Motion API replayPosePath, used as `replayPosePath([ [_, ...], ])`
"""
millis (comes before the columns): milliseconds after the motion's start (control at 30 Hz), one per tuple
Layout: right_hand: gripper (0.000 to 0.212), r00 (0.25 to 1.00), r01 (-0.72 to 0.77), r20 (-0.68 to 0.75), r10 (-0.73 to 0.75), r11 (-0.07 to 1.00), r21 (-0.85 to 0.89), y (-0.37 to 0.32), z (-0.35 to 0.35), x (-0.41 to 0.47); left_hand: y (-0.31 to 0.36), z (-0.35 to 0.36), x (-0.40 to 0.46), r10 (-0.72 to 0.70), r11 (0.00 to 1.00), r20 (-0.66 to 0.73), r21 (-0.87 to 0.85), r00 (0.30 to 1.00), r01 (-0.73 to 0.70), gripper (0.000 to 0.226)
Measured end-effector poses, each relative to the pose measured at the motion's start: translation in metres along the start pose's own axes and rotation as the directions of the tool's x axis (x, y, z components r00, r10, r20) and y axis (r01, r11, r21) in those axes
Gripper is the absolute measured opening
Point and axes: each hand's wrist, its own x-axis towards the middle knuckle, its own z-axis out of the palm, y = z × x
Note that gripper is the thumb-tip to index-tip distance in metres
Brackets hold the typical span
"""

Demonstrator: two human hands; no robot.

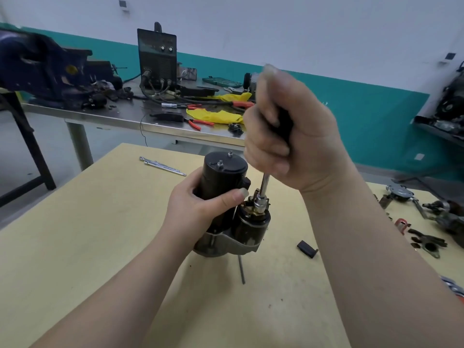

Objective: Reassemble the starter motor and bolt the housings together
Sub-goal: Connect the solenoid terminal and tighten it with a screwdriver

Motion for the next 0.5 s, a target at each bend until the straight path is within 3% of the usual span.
replayPosePath([
  [67,0.04,0.987,-0.003,-0.16,-0.006,0.999,-0.052,0.001,0.002,0.004,-0.001,-0.002,-0.001,0.001,1.0,-0.025,0.002,1.0,-0.001,0.049],
  [167,0.043,0.91,0.03,-0.41,-0.064,0.996,-0.089,0.003,0.007,0.005,-0.003,-0.002,-0.003,0.001,1.0,-0.07,0.007,0.998,0.0,0.056],
  [267,0.041,0.83,0.027,-0.548,-0.107,0.988,-0.152,0.004,0.012,0.006,-0.007,0.0,-0.005,0.013,1.0,-0.123,0.015,0.992,-0.011,0.053],
  [400,0.04,0.79,-0.021,-0.596,-0.146,0.965,-0.263,0.005,0.019,0.013,-0.009,0.003,-0.008,0.036,0.999,-0.181,0.043,0.983,-0.028,0.047],
  [500,0.044,0.891,-0.031,-0.442,-0.102,0.958,-0.284,-0.001,0.02,0.014,-0.006,-0.002,-0.004,0.006,0.999,-0.164,0.048,0.986,0.002,0.046],
])
